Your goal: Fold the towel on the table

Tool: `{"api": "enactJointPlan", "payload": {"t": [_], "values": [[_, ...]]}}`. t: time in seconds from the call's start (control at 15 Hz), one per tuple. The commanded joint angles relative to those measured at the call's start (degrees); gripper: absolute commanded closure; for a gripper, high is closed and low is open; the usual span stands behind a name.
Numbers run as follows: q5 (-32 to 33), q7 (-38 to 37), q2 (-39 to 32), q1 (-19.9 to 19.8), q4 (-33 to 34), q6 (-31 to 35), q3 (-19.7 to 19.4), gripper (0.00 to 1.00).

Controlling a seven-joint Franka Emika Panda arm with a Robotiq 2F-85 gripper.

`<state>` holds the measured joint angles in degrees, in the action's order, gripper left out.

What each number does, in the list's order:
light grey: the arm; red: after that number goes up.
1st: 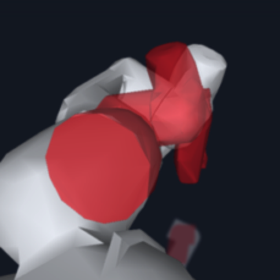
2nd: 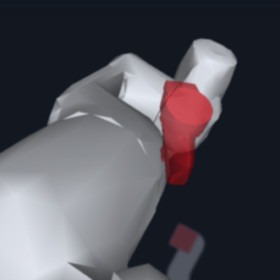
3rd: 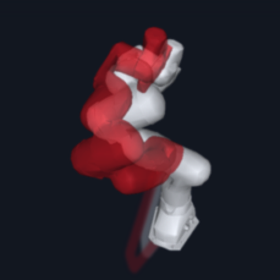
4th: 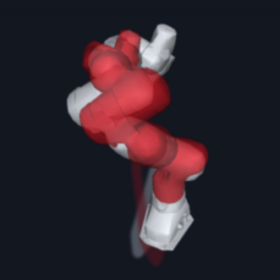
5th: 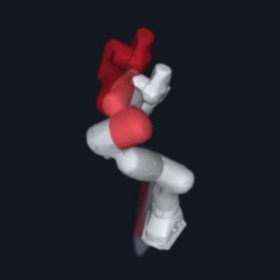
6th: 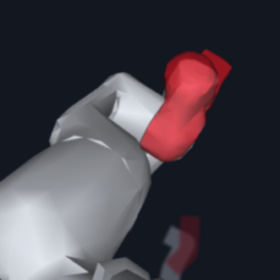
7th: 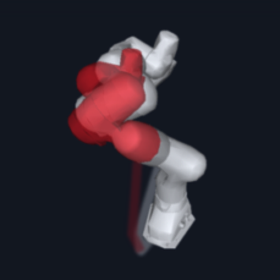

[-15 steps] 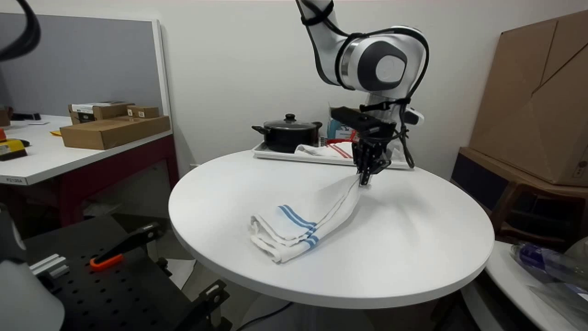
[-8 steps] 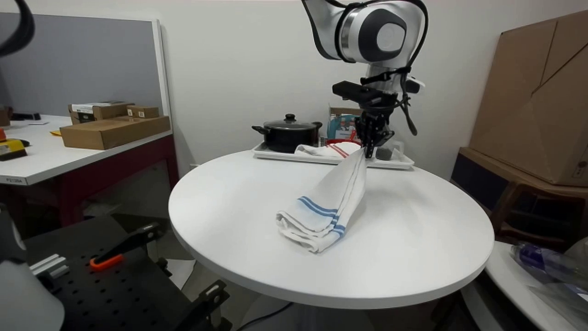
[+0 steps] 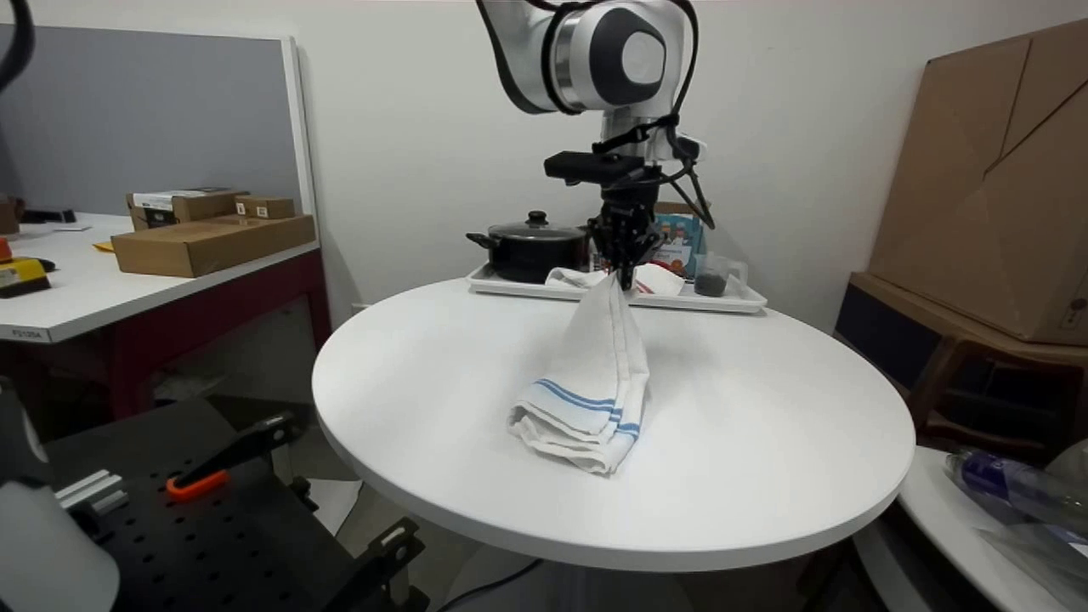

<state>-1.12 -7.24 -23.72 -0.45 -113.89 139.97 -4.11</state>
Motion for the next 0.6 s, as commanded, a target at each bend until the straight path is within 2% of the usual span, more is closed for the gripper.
{"api": "enactJointPlan", "payload": {"t": [0.0, 0.53], "values": [[4.71, 1.27, 6.53, 1.5, -11.75, 6.13, -0.2, 0.9], [9.98, 1.89, 11.4, 0.78, -23.05, 10.3, -0.9, 0.9]]}}
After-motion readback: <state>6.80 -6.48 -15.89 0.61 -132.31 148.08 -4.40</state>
